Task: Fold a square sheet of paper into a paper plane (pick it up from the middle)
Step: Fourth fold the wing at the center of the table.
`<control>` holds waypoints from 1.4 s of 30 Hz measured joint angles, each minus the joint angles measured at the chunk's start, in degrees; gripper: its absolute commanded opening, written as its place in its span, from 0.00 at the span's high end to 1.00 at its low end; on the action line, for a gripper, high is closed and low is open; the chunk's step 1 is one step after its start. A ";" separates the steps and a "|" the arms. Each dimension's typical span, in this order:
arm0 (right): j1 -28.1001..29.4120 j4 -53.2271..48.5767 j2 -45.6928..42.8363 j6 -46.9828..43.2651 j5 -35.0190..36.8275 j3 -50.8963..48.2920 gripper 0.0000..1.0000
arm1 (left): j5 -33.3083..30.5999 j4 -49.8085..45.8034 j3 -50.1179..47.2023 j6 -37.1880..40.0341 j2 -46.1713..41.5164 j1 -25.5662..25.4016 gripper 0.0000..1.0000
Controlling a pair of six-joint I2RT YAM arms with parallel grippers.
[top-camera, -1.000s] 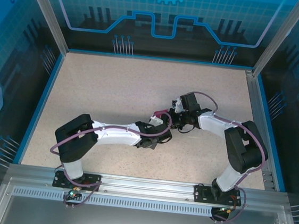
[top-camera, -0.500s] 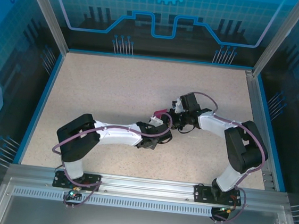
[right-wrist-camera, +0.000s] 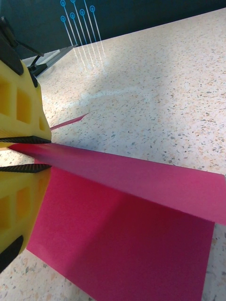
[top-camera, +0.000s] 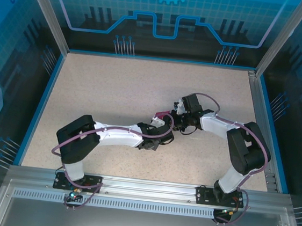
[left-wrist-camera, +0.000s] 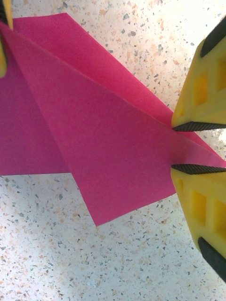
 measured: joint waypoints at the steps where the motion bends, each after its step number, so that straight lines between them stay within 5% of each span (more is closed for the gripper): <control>1: 0.00 -0.02 0.00 0.00 0.00 0.00 0.79 | 0.02 0.02 0.00 -0.02 0.00 0.02 0.68; 17: 0.00 -0.15 0.00 -0.02 0.00 0.00 0.78 | 0.20 0.20 0.00 0.17 -0.11 0.90 0.61; 42: 0.00 -0.79 0.00 -0.42 0.04 0.85 0.79 | 1.60 2.16 -0.90 0.52 -0.15 1.62 0.87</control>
